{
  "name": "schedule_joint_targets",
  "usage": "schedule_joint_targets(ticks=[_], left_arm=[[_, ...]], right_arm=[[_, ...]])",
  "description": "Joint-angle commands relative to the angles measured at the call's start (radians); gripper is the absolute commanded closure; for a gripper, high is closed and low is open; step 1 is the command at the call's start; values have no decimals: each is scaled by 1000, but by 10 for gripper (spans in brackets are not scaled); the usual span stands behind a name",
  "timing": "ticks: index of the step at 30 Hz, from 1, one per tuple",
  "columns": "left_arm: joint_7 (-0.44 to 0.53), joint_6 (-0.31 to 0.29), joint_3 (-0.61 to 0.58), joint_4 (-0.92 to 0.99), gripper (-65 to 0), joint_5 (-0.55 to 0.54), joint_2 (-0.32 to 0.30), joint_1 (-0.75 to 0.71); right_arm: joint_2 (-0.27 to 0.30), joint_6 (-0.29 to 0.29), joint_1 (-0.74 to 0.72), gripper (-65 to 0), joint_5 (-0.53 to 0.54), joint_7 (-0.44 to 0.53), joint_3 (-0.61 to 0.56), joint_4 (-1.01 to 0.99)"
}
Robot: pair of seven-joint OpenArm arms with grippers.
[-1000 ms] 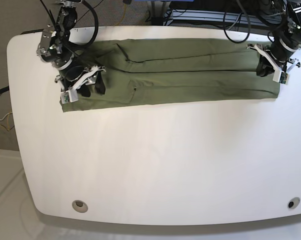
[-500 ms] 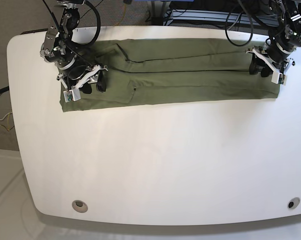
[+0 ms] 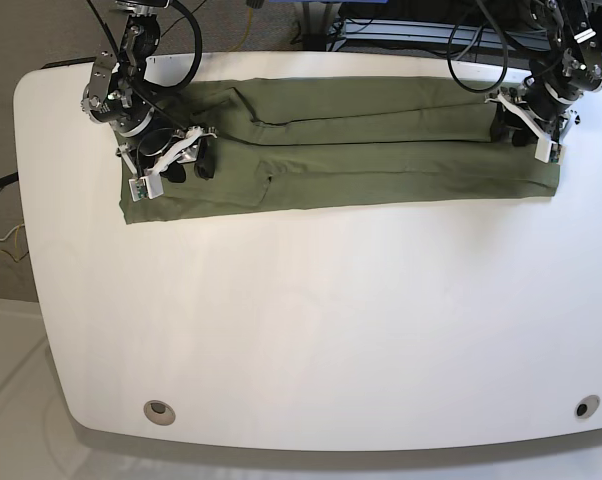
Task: Fold the T-shirt properly
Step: 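Raise the left gripper and move it to the strip's end, then lower the left gripper onto the strip end and grasp it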
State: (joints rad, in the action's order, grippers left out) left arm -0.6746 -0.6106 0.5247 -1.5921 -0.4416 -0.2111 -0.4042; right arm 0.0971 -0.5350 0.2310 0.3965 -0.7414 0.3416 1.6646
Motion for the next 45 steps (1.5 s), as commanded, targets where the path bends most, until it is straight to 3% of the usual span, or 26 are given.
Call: schedule_joint_targets(ticks=[1, 5, 7, 15, 25, 31, 35, 37, 45], left_arm=[[-13, -2, 3, 38, -180, 16, -20, 18], [-21, -7, 12, 86, -30, 25, -32, 37], [-24, -2, 33, 115, -23, 5, -79, 84], [-59, -9, 93, 98, -141, -57, -145, 112], [-50, 7, 136, 0, -230, -120, -135, 94], [-75, -6, 219, -51, -301, -227, -136, 94], [-106, -15, 238, -80, -342, -297, -139, 91], [-175, -31, 290, -122, -384, -376, -144, 79], [-225, -50, 294, -93, -421, -423, -149, 69]], right_arm=[[7, -6, -11, -314, 17, 17, 6, 9], [7, -5, -8, -314, 20, 17, 5, 16], [7, -3, -1, -314, 18, 15, 0, 17], [8, -4, -3, -315, 34, 20, 3, 13], [6, -5, -7, -316, 45, 3, -2, 53], [-6, -7, 7, -317, 30, -1, -5, 117], [-10, -9, 9, -316, 29, -1, -4, 125], [-7, -2, 12, -316, 25, 4, 0, 121], [-3, 12, 18, -315, 22, 5, 0, 134]])
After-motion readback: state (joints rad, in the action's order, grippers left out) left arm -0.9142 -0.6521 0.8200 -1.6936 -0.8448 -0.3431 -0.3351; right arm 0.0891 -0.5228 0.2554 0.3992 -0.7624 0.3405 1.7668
